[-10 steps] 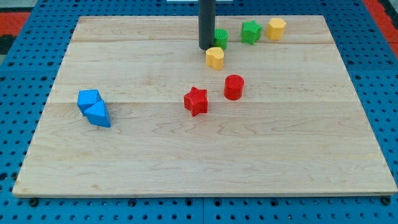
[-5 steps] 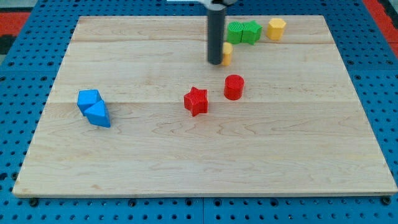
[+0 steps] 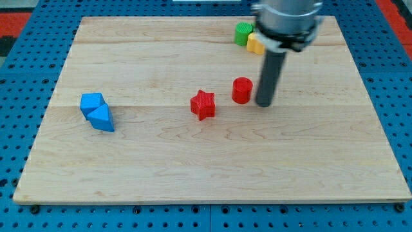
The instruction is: Move red circle towards group of blocks
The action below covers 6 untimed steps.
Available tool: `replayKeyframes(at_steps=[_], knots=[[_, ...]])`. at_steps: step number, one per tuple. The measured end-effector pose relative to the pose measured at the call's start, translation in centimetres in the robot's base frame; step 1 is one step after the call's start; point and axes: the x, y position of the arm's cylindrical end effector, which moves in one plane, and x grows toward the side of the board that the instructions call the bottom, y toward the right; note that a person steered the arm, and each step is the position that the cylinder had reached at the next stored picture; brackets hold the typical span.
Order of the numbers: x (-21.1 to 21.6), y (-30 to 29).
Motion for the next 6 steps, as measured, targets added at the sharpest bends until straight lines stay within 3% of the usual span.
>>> replayKeyframes(at_steps=[1, 4, 6], knots=[[-1.1, -1.8], [-10.5, -6.2], [-12.0, -10.1]])
